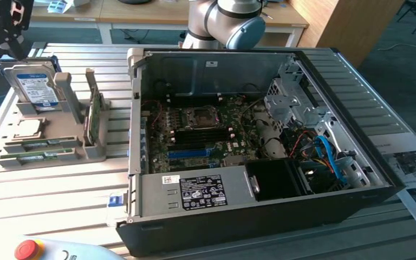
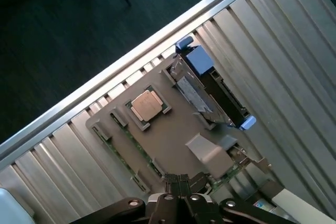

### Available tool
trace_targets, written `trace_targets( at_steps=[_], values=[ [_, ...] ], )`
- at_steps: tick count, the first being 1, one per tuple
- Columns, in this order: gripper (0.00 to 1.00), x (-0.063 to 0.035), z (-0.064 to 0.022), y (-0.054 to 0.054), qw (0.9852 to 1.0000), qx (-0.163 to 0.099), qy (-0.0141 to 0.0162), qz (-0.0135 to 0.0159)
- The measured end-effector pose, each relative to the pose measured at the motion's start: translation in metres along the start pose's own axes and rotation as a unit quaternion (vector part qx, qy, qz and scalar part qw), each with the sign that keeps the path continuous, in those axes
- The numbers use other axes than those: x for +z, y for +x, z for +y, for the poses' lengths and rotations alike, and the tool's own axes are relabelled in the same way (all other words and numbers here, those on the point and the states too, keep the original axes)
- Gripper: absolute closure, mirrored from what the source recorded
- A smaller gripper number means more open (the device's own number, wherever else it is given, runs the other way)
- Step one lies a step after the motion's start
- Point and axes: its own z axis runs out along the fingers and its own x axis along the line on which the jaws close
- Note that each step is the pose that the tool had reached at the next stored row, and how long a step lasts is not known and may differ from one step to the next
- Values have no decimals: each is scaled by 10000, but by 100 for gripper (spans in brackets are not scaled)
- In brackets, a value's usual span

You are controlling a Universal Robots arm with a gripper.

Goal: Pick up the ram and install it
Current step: 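Pick up the ram and move it above insertion slot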

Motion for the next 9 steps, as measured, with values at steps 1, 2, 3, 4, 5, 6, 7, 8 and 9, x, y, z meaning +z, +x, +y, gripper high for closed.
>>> trace_targets(
  at_steps=[1,2,3,4,5,6,7,8,9],
  values=[
    [89,0,0,0,10000,-86,-4,2],
    [89,0,0,0,9999,-173,-8,3],
    [89,1,0,0,9997,-259,-11,4],
    [89,0,0,0,9994,-345,-15,6],
    [89,0,0,0,9991,-432,-19,7],
    [89,0,0,0,9986,-524,-23,9],
    [89,0,0,0,9981,-610,-27,11],
    [89,0,0,0,9976,-696,-31,12],
    [89,0,0,0,9969,-783,-35,14]
  ],
)
